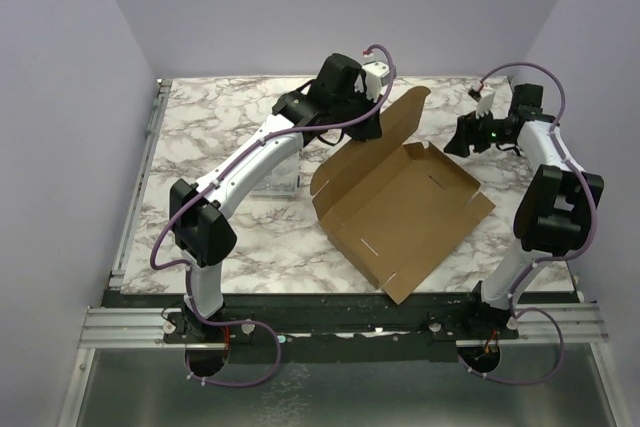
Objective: Fold the paper box
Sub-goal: Fold the paper box at the center of the board.
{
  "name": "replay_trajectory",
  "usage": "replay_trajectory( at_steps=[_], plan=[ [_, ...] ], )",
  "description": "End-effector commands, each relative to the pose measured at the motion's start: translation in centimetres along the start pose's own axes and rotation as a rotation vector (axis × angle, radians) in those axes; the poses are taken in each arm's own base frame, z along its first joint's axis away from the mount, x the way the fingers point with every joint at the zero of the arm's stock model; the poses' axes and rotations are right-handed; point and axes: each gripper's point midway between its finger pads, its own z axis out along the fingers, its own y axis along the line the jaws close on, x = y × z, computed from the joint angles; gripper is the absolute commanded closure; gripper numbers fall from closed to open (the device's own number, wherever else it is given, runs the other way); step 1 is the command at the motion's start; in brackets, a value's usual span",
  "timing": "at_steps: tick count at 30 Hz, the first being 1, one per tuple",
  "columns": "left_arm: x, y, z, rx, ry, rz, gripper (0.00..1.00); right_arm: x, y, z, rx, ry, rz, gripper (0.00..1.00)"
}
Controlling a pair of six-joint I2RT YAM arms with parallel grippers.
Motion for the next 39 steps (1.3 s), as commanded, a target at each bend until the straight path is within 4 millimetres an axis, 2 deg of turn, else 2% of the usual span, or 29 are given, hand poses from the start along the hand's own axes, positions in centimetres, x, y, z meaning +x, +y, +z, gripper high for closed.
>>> replay_trajectory(
  at_steps=[1,7,11,13,15,17,21,24,26,27,28,29,32,34,37,39],
  plan=[
    [-0.9,-0.3,-1.2,-0.006,-0.012,0.013,1.0,2.9,2.6,0.8,-0.128,0.06,0.015,0.32],
    [-1.6,-0.2,-1.0,-0.014,-0.011,0.008,1.0,5.2,3.2,0.7,-0.137,0.117,0.002,0.36],
    [-2.3,0.0,-1.1,-0.027,-0.028,0.012,1.0,7.0,2.3,1.0,-0.089,0.164,-0.018,0.54],
    [-2.6,0.1,-1.1,-0.036,-0.034,0.016,1.0,7.1,1.9,0.8,-0.062,0.171,-0.037,0.66],
    [-2.7,0.2,-1.0,-0.039,-0.035,0.018,1.0,6.2,1.9,0.3,-0.041,0.147,-0.057,0.81],
    [-2.6,0.2,-0.9,-0.039,-0.031,0.018,1.0,4.5,2.0,-0.4,-0.022,0.105,-0.075,0.86],
    [-2.2,0.5,-0.6,-0.044,-0.017,0.021,1.0,0.9,2.1,-1.7,0.003,0.028,-0.1,0.91],
    [-2.1,1.1,-1.0,-0.081,-0.017,0.024,1.0,-0.9,1.6,-2.3,0.042,-0.01,-0.112,0.91],
    [-1.9,1.9,-1.5,-0.136,-0.019,0.02,1.0,-1.8,1.0,-2.3,0.066,-0.034,-0.113,0.9],
    [-1.6,2.5,-1.7,-0.173,-0.018,0.009,1.0,-2.1,0.9,-2.2,0.058,-0.042,-0.1,0.83],
    [-1.2,3.1,-1.9,-0.211,-0.017,-0.007,1.0,-2.9,1.0,-2.1,0.033,-0.054,-0.087,0.69],
    [-0.9,3.7,-2.2,-0.251,-0.022,-0.026,1.0,-3.2,1.2,-1.7,-0.002,-0.055,-0.058,0.6],
    [0.4,5.6,-3.1,-0.372,-0.048,-0.084,1.0,-4.1,1.8,-1.3,-0.096,-0.046,0.023,0.5],
    [1.4,7.1,-4.2,-0.466,-0.061,-0.124,1.0,-3.4,1.4,-1.7,-0.089,-0.031,0.065,0.44],
    [2.4,8.3,-6.0,-0.55,-0.115,-0.17,1.0,-1.1,0.6,-3.3,-0.036,-0.026,0.143,0.36],
    [2.9,8.4,-6.6,-0.562,-0.154,-0.193,1.0,0.9,1.3,-3.6,-0.035,0.009,0.193,0.31]
  ],
)
